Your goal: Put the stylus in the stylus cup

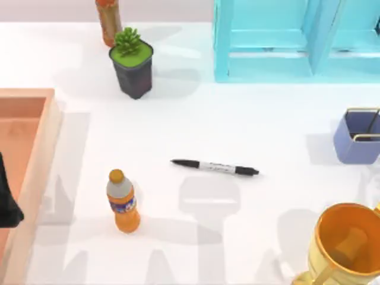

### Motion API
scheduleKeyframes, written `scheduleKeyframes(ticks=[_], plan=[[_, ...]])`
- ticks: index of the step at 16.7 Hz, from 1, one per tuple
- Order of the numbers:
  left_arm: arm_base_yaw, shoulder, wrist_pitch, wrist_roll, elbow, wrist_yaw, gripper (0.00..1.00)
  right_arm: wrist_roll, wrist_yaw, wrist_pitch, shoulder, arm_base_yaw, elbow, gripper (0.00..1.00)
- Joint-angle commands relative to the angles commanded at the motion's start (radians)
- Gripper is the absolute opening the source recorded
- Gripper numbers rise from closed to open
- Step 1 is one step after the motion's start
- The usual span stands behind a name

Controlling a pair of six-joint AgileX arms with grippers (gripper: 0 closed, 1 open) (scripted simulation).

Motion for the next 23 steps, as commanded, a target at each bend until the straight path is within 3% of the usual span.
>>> scheduleKeyframes(ticks=[4, 9, 23], plan=[[0.0, 0.0, 0.0, 0.0, 0.0, 0.0, 1.0, -0.009, 0.001, -0.014, 0.025, 0.005, 0.028, 1.0], [0.0, 0.0, 0.0, 0.0, 0.0, 0.0, 1.0, -0.08, 0.005, -0.138, 0.242, 0.058, 0.251, 1.0], [0.0, 0.0, 0.0, 0.0, 0.0, 0.0, 1.0, -0.446, 0.026, -0.878, 1.518, 0.398, 1.426, 1.0]])
